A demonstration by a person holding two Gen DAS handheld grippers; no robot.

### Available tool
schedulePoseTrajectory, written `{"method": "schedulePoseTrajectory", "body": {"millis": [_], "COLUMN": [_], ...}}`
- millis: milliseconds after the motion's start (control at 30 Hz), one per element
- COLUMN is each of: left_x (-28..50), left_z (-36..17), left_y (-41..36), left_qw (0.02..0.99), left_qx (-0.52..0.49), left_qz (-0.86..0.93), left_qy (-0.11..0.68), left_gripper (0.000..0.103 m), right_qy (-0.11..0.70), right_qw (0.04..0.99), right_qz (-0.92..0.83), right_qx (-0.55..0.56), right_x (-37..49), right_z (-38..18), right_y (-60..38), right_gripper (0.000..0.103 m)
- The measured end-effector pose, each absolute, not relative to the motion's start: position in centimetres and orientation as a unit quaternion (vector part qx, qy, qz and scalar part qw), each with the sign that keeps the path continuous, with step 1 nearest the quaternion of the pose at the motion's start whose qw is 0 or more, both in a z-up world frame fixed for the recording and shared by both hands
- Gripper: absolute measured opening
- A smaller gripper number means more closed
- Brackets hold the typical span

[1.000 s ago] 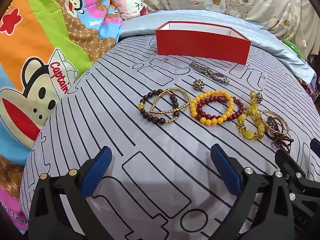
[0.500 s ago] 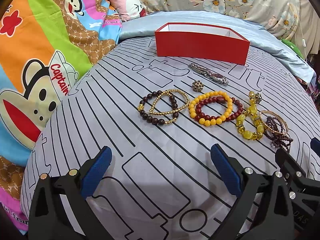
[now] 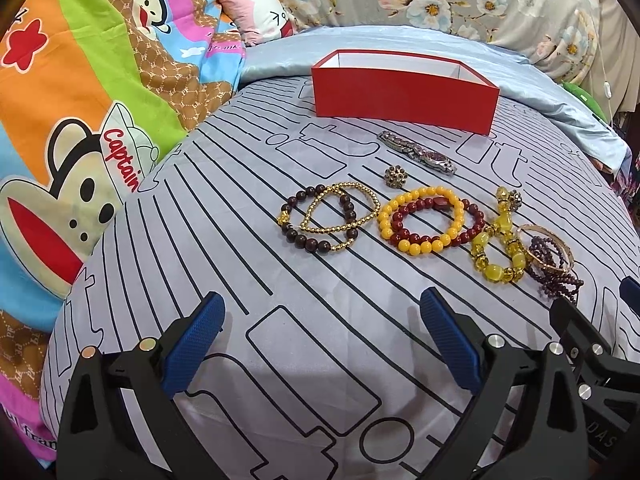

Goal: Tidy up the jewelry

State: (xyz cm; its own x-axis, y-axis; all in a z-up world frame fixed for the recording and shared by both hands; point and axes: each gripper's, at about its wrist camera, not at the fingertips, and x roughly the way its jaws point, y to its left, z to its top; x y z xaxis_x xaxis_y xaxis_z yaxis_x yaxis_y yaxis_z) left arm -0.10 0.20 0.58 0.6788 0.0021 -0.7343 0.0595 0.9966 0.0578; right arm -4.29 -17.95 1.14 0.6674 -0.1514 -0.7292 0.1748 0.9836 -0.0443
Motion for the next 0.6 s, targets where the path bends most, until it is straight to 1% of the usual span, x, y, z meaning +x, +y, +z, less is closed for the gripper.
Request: {"method": "schedulePoseTrajectory", "body": {"millis": [600], "left_x": [-0.35], "left_z": [0.66], "left_y": [0.10], "left_qw": [0.917], "left_qx": [0.039], "left_qz": [-0.014], "left_qy": [0.396], "left_gripper": [0.093], "right_qy": [0.394], "right_qw": [0.915], "right_qz": [-0.089], "right_qx": [0.019], "right_x": [-4.34], "right_z": [1.18], "right_y": [-17.96], "right_gripper": [0.096]}}
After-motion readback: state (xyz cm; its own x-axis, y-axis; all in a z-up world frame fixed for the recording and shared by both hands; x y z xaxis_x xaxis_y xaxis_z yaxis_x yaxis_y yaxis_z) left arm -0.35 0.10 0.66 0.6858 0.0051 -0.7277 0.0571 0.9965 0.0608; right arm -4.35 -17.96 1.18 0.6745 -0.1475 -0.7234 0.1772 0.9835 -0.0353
